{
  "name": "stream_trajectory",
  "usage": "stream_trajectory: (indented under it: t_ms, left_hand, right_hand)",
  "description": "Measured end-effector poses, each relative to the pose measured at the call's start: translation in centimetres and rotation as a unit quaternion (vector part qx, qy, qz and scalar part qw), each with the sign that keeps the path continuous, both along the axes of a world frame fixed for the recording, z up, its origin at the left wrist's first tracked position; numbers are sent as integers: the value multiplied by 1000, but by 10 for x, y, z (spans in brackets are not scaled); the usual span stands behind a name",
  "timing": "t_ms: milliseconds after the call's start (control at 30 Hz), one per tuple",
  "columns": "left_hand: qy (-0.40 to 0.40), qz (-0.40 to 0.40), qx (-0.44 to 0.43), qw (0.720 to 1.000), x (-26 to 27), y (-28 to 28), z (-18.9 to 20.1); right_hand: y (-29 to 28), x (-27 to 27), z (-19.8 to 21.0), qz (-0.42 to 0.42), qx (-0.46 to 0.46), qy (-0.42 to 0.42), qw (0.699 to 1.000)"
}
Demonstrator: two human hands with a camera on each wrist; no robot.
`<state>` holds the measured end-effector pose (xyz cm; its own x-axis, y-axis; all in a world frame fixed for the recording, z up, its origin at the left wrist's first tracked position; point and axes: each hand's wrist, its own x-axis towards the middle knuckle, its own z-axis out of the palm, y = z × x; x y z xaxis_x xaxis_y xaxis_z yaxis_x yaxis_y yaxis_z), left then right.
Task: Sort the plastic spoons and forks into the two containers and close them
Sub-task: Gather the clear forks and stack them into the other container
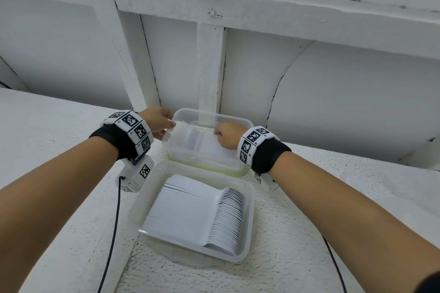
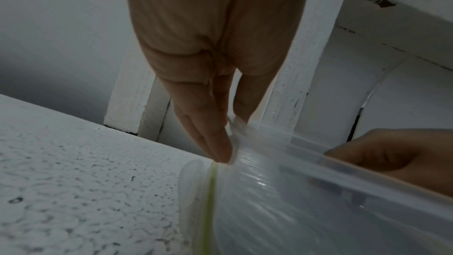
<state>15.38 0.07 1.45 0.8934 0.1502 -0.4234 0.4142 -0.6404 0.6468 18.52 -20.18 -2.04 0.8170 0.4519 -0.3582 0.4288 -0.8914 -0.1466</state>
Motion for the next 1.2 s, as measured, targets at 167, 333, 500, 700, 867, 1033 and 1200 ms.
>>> stream_trajectory:
  t_ms: [167,333,500,700,867,1033,1200]
  left_hand:
    - [3,6,-3,1000,-1,-2,1]
    - [-8,-13,33,999,-9,-3,11]
    - [-82,-44,87,992,-28,-7,34]
    - [-204,-106,63,971,-71,-53,64]
    - [-242,-215,12,946,-108,-132,80]
    - [-226,-303,-42,925,-127,-217,71]
    - [-177,-342,-18,923,-127,-286,38]
  right_hand:
    - [-2,-3,5,-15,21,19,999]
    - [-10,-14,22,-33,28,-12,999]
    - [-41,-45,53,-24,89,-21,996]
    - [-117,-113,84,-22,126,-79,989]
    - [-202,-170,85,-107,131,-86,982]
    - [-281,-205,67,-222,86,-59,969]
    - [-347,-221,42,-314,54,-40,947]
